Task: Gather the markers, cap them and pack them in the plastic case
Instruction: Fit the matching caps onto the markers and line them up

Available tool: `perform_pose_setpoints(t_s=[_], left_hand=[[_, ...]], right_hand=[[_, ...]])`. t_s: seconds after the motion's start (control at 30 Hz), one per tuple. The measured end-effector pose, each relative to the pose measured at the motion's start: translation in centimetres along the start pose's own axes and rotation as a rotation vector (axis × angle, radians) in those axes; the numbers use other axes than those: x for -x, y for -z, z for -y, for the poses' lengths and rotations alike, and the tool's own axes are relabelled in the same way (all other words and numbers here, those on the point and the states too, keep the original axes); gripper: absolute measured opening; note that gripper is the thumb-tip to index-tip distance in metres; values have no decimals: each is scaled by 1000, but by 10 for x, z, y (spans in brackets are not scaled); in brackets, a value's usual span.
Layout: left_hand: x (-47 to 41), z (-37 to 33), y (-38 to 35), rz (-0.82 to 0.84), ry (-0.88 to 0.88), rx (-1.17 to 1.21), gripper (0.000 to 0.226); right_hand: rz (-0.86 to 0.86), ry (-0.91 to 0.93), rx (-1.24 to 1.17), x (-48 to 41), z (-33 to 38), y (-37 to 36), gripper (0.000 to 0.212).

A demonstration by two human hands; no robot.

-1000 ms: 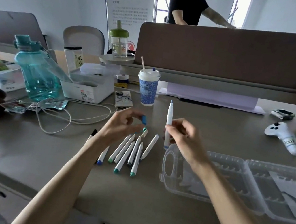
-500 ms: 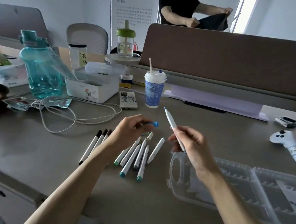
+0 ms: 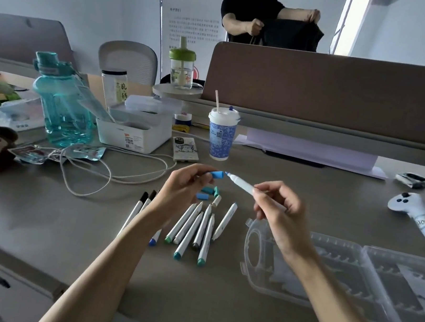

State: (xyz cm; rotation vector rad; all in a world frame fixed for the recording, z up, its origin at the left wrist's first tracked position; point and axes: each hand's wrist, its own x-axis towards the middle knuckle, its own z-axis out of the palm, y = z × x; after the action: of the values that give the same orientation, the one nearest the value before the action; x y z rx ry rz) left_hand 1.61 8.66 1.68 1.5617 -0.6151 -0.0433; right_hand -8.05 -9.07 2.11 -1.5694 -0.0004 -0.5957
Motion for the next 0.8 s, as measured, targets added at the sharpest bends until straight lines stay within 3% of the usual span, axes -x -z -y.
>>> perform_pose_setpoints(t_s=[0.5,0.8], left_hand=[[2,1,7,102,-33,53,31],[2,0,4,104,-35,81,20]], right_hand=[[-22,-43,-78,0,9,4,7],[-2,-62,-96,1,9,3,9]])
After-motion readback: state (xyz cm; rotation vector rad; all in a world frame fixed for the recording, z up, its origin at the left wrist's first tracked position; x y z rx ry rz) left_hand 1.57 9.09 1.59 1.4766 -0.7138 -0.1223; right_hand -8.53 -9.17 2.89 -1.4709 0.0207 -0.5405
